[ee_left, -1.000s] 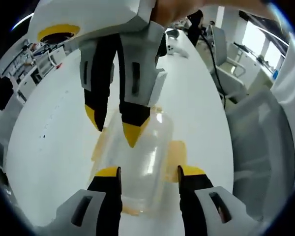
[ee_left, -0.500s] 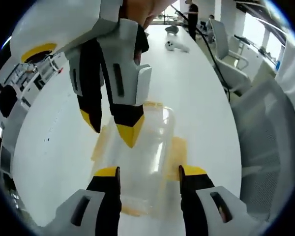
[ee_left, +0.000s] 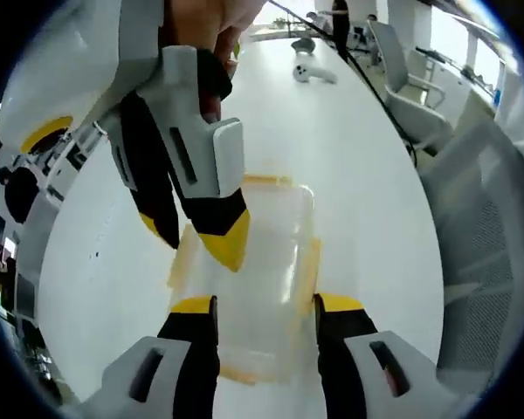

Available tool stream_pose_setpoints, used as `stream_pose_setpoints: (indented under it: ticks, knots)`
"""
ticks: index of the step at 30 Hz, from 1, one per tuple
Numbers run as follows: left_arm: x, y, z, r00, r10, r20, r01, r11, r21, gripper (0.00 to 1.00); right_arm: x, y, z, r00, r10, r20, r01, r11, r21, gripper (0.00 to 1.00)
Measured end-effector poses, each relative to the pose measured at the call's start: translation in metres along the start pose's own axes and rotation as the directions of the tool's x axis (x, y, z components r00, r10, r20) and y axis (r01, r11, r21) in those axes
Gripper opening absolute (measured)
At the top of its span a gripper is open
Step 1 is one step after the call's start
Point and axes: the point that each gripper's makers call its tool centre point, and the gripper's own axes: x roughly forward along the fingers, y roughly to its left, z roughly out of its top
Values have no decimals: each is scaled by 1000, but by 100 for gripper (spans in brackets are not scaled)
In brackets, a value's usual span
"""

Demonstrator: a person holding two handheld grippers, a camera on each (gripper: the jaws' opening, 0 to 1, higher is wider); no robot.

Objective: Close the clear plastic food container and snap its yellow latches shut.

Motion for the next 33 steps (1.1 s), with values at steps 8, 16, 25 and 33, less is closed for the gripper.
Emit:
stream_pose_setpoints:
  ticks: [8,16,25,33]
  knots:
    - [1,2,0,1000,22,-4,-22,1000,-3,41,1,0,0,1000,27,-15,-27,1000,3,35]
    - [2,-7,3,999,35,-4,-35,998,59,30,3,1,0,997,46,-54,-47,999,-7,34]
    - [3,-3,2,999,45,-12,-45,999,27,29,4,0,1,998,43,-50,-42,999,20,28]
    - [6,-4,5,998,56,-7,-55,998,34,28,4,0,1,995,60,-75,-58,998,25,24]
